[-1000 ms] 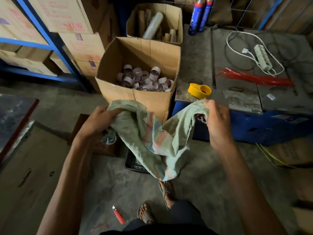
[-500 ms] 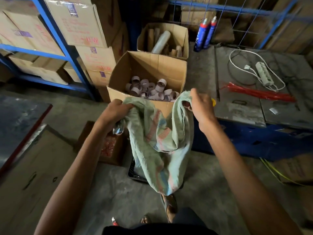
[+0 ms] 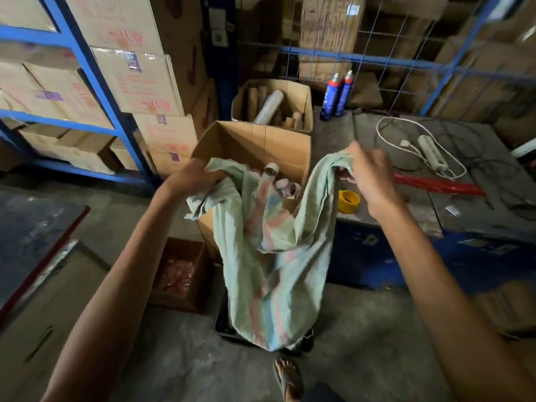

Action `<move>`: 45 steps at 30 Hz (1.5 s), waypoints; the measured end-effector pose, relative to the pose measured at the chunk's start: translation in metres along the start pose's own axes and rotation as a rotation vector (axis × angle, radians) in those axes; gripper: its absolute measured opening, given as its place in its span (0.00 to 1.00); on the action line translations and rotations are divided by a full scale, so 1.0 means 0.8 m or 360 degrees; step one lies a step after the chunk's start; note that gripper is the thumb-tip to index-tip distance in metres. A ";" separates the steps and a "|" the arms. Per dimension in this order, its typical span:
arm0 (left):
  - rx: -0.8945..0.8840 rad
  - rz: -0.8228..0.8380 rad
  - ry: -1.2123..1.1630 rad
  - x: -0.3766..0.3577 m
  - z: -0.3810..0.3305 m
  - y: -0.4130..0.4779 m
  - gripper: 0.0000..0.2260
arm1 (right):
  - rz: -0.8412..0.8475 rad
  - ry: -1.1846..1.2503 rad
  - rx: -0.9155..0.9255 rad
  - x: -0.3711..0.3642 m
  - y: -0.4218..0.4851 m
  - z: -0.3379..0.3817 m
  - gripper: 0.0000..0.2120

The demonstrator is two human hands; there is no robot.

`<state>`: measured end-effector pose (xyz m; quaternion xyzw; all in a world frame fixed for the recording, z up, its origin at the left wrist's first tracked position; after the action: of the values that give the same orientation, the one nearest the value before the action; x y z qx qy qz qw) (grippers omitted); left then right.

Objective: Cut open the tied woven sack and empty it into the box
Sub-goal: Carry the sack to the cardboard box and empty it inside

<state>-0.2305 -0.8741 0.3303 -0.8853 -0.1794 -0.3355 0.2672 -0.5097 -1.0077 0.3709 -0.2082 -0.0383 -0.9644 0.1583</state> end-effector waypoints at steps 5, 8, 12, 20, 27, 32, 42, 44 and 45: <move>-0.0542 0.0245 -0.0813 0.045 -0.033 -0.023 0.15 | -0.0089 0.0310 0.0386 0.059 -0.003 0.053 0.14; -0.0568 0.0467 -0.0394 0.029 -0.054 -0.024 0.07 | -0.0006 -0.0355 0.0325 0.050 0.018 0.047 0.21; -0.0505 0.0013 -0.0139 0.026 -0.065 -0.009 0.07 | 0.0012 -0.0424 0.0375 0.037 0.024 0.049 0.17; -0.1040 0.0784 -0.1327 -0.015 -0.129 -0.014 0.24 | 0.0389 0.0123 0.0160 0.012 0.062 0.099 0.23; -0.1225 -0.0111 -0.0825 -0.053 -0.167 0.010 0.21 | 0.0957 0.0401 0.0021 -0.006 0.081 0.091 0.37; -0.0957 -0.0593 -0.0774 -0.048 -0.162 0.034 0.16 | 0.0261 0.0292 0.0607 0.018 0.059 0.043 0.24; -0.0553 -0.0389 -0.1212 -0.053 -0.152 0.069 0.19 | 0.0073 -0.0870 0.1146 -0.034 -0.022 -0.079 0.20; -0.0637 -0.0215 -0.1289 -0.055 -0.152 0.065 0.19 | 0.0018 -0.0769 0.1241 -0.018 -0.015 -0.052 0.11; -0.0700 -0.0119 -0.1318 -0.055 -0.155 0.060 0.19 | 0.0060 -0.0718 0.1271 -0.011 -0.013 -0.034 0.09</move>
<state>-0.2995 -0.9920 0.3612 -0.9733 -0.2272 0.0065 -0.0330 -0.5156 -0.9991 0.3424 -0.3362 -0.4367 -0.8017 0.2313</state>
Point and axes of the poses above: each hand's wrist, its own y-axis towards the middle knuckle, its own x-axis out of the back of the hand, z = x × y, the point moved 4 cm from there along y, towards the middle knuckle, and after that the axes turned 8 degrees about z, right-handed, at the moved point
